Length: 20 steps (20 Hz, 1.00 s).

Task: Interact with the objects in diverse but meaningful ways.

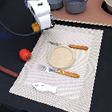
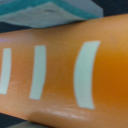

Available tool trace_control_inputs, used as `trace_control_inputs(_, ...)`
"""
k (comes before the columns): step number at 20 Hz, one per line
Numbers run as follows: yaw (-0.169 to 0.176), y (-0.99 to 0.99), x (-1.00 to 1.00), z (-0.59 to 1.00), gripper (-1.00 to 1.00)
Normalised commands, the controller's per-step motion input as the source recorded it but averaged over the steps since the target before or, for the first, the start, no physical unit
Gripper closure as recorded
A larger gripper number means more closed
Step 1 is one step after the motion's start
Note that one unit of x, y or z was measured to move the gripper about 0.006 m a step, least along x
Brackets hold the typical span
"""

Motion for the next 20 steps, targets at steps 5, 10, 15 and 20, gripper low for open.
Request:
trace_control_inputs(5,0.000,0.08,0.00,-0.03,-1.00)
trace_control_inputs(10,0.000,-0.02,0.00,0.38,-1.00)
trace_control_inputs(15,-0.072,-0.57,-0.06,0.77,-1.00)
trace_control_inputs(20,-0.076,-0.64,-0.05,0.52,-1.00)
